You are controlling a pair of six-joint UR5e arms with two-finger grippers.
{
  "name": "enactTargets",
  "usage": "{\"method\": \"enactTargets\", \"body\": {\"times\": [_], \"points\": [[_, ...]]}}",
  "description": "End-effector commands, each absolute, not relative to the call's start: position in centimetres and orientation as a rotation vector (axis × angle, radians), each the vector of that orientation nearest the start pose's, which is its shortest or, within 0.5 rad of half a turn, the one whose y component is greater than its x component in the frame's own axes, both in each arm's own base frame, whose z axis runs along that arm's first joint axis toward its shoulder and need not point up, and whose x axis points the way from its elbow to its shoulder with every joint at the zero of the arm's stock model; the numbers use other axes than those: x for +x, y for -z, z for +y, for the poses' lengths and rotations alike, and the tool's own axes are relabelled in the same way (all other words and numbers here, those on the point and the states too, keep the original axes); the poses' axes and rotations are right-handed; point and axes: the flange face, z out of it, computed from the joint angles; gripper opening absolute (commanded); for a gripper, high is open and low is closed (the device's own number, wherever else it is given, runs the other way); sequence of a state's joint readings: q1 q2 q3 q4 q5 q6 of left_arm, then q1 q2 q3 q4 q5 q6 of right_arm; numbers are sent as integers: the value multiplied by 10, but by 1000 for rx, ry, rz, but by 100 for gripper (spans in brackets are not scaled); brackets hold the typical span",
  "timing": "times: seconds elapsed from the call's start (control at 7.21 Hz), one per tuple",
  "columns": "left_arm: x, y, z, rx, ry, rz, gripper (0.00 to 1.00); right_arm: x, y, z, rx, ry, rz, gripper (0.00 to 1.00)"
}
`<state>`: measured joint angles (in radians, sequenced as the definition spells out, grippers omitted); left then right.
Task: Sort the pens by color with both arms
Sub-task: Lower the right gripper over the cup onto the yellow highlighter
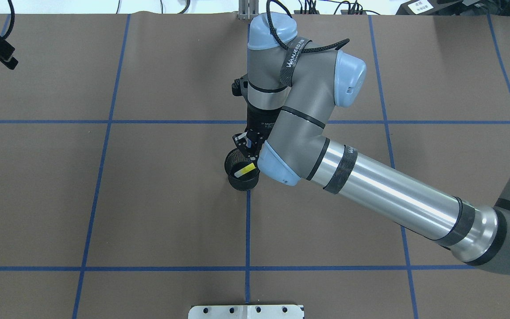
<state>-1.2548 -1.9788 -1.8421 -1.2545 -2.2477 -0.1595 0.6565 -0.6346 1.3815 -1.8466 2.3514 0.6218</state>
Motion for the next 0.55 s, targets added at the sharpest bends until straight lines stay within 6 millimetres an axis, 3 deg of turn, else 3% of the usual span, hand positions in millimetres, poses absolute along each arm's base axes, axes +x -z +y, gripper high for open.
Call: {"method": "enactTargets", "body": {"times": [0.0, 0.42], "points": [[117, -344, -587, 179, -269, 734, 100, -556, -161, -508, -209, 460, -876, 21], [117, -343, -587, 181, -270, 734, 100, -553, -154, -504, -200, 463, -885, 6]]}}
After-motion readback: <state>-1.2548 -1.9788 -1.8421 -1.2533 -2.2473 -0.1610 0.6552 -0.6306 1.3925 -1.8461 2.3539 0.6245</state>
